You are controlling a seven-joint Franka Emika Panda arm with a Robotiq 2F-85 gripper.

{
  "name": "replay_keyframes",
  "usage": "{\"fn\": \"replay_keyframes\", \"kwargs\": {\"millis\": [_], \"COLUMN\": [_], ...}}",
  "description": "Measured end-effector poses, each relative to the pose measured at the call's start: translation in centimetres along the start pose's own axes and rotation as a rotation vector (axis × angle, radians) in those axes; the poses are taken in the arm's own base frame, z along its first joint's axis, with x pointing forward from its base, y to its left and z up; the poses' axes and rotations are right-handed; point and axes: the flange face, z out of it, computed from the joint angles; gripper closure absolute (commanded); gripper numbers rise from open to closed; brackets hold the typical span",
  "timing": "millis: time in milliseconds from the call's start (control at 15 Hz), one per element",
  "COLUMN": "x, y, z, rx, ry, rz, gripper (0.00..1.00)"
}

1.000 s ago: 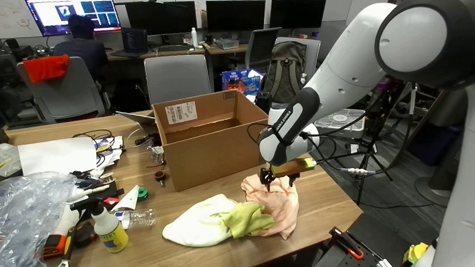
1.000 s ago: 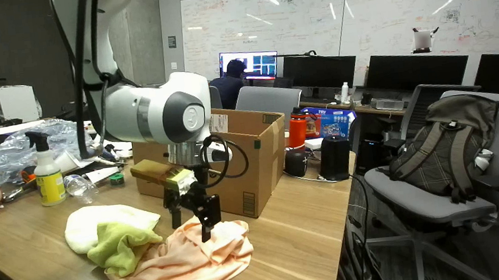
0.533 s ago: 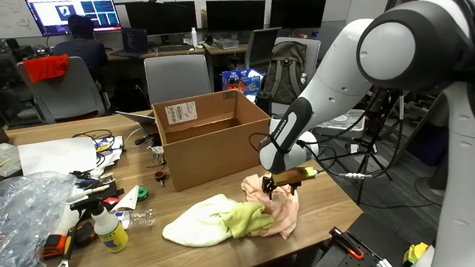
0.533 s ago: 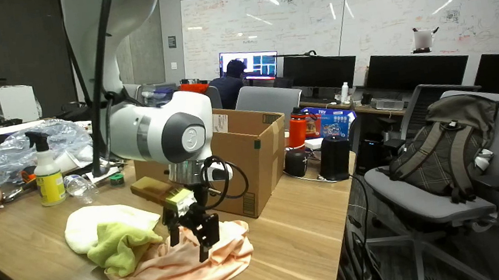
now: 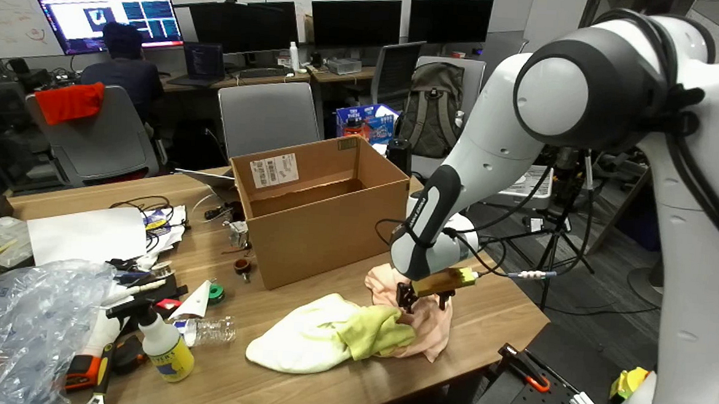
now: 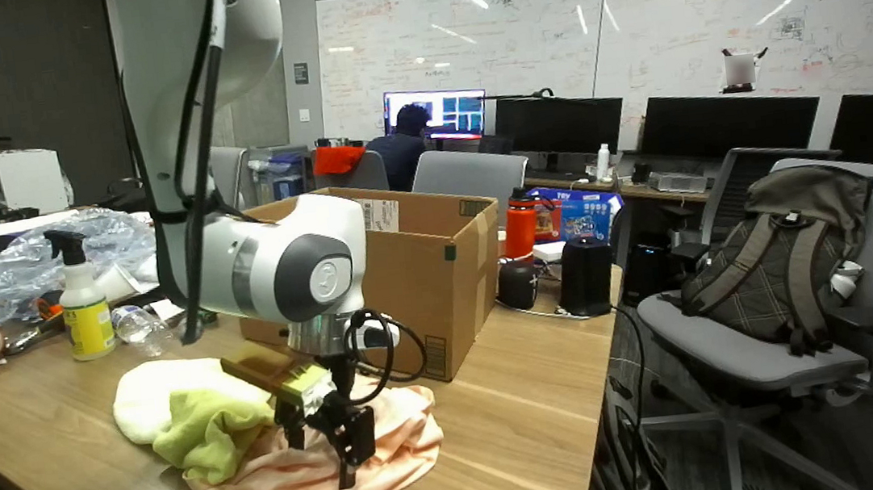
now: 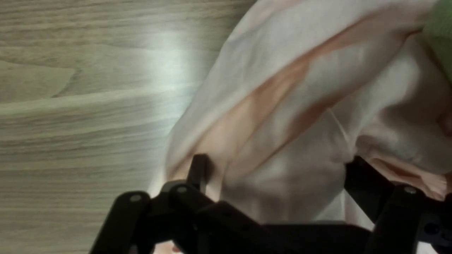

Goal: Put the shirts and towels in the box respectively one at a time

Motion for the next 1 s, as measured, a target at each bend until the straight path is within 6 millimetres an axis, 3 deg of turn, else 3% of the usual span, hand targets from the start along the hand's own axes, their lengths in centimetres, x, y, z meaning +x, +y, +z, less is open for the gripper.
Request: {"fn": "replay_keyframes", "kwargs": {"millis": [67,733,867,1000], "x": [0.1,0.9,1.1,1.3], "y": [-0.1,-0.4,-0.6,-0.9], "z": [0.2,-0.5,-0.9,-1.8], "rx": [0.000,0.013,0.017,0.019], "ry": [0.002,0.047,0.065,0.086], "rz": [-0.002,-0.005,-0.006,-0.006], "gripper": [0.22,0.95,1.00,0.98]}}
